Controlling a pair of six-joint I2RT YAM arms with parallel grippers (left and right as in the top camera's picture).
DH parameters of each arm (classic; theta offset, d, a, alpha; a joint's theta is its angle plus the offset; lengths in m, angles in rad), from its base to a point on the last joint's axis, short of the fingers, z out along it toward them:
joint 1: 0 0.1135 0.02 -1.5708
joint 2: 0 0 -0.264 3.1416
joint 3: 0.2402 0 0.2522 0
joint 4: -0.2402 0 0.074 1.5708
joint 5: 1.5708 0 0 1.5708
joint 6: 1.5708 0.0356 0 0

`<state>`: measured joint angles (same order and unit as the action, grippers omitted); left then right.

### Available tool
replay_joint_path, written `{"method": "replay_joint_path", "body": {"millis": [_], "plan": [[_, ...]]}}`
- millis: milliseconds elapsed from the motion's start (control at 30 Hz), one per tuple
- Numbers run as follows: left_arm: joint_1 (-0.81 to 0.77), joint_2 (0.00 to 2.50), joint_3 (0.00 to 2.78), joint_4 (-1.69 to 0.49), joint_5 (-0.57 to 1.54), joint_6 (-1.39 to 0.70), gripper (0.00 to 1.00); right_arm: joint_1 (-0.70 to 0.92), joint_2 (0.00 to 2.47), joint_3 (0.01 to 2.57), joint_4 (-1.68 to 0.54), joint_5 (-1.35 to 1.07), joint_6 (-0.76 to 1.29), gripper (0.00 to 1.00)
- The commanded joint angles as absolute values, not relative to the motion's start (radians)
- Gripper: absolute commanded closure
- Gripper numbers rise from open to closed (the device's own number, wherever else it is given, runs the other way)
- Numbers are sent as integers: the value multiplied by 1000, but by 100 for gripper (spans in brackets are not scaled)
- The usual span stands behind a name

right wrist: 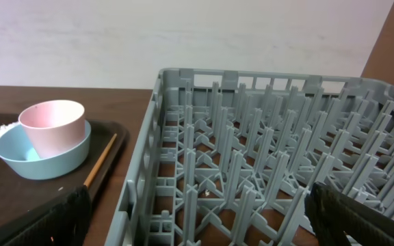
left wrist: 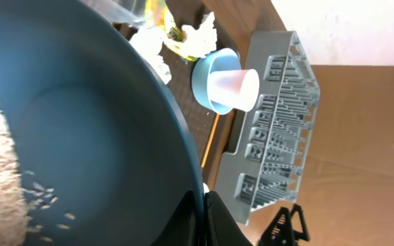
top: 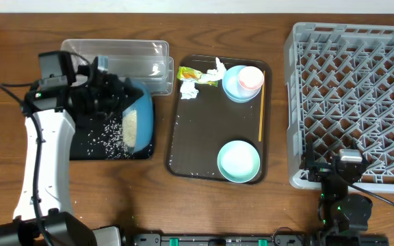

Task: Sort waste into correct bins and load items into the dishwasher rack
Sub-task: 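Tilt the blue plate with the left gripper to dump rice onto black tray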

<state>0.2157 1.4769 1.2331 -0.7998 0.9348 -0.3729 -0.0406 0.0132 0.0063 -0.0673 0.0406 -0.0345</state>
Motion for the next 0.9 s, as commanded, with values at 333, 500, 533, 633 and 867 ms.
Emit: {"method": "replay_joint_path", "body": {"millis": [333, 500, 533, 633, 867], "plan": [[371, 1467, 1171, -781, 1272, -236, 94, -47, 12, 6, -72, 44, -42, 1], [401, 1467, 1170, -804, 1318, -205, 94, -47, 12, 6, -72, 44, -42, 1], [407, 1467, 1171, -795, 1313, -196, 94, -47, 12, 6, -72, 44, -42, 1], [430, 1468, 1170, -823, 1359, -194, 94, -47, 12, 6, -72, 44, -42, 1], [474, 1468, 1169, -831, 1411, -168, 94, -47, 12, 6, -72, 44, -42, 1]]}}
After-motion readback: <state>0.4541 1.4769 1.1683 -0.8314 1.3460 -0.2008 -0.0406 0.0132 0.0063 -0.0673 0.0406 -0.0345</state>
